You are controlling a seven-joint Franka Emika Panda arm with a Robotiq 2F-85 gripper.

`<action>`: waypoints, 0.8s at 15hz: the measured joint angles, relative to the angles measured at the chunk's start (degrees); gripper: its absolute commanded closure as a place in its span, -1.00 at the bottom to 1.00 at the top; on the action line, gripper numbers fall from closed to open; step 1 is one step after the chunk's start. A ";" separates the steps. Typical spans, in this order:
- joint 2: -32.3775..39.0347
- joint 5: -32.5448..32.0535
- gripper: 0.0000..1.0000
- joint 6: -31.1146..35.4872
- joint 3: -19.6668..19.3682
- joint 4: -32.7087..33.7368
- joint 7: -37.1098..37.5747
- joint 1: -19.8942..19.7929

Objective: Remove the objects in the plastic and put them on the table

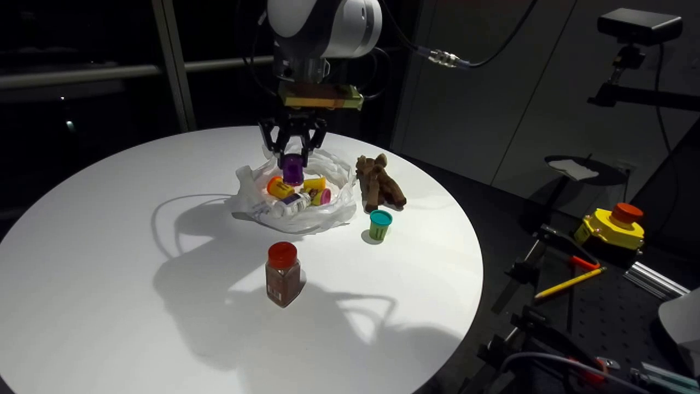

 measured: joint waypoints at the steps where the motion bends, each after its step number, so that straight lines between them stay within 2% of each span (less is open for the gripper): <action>1: -0.96 0.00 0.50 1.48 0.10 -3.07 0.07 0.61; 5: -3.88 0.63 0.50 10.02 1.98 -15.72 0.31 1.65; 8: -6.20 0.87 0.50 19.92 3.91 -25.29 0.27 2.52; 12: -10.71 0.83 0.50 33.01 3.18 -38.57 0.30 7.29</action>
